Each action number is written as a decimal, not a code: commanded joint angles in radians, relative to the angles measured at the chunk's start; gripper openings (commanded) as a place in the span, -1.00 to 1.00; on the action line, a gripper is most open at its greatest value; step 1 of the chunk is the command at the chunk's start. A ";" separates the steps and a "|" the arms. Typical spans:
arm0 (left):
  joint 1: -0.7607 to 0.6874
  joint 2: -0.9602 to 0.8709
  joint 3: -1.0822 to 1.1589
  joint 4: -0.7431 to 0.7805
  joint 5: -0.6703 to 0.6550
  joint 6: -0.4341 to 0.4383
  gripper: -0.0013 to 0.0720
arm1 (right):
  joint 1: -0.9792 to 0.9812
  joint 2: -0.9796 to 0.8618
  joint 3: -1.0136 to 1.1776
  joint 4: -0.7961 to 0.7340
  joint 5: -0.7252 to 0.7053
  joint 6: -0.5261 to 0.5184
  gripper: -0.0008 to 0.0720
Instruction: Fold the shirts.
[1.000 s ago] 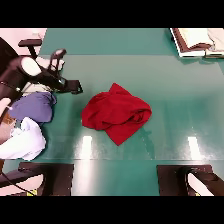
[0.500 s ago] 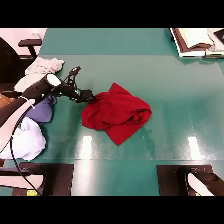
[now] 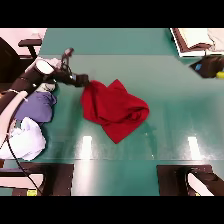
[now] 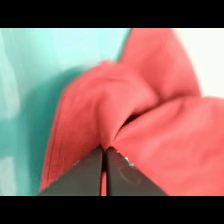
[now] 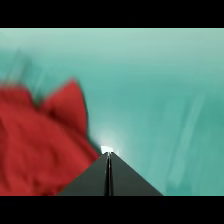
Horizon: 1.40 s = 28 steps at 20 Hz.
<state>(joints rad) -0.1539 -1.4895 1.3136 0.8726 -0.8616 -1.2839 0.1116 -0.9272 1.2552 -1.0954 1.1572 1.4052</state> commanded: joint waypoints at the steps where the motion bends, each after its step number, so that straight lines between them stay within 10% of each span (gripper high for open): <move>1: 0.024 0.036 0.135 0.051 -0.025 0.002 -0.90 | 0.000 -0.006 -0.188 0.027 0.010 0.001 -0.82; 3: 0.024 0.036 0.166 0.063 -0.040 0.002 -0.90 | 0.003 -0.047 -0.320 0.140 0.028 0.001 0.49; 4: 0.024 0.036 0.165 0.064 -0.044 0.002 -0.90 | 0.017 -0.077 -0.383 0.207 0.026 0.000 0.50; 15: 0.024 0.033 0.164 0.072 -0.094 0.002 -0.90 | 0.451 -0.535 -0.392 0.470 -0.340 -0.065 0.41; 18: 0.024 0.033 0.164 0.071 -0.101 0.002 -0.90 | 0.456 -0.622 -0.282 0.464 -0.342 -0.065 -0.05; 19: 0.024 0.034 0.165 0.071 -0.111 0.002 -0.90 | 0.455 -0.639 -0.254 0.460 -0.334 -0.065 -0.79; 28: 0.024 0.356 0.359 0.153 -0.105 0.002 -0.91 | 0.206 -0.289 0.093 -0.206 0.016 0.089 -0.93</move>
<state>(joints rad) -0.1310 -1.2472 1.5761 0.9913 -0.9493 -1.2816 0.4126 -1.3514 1.2236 -1.0801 1.0176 1.4502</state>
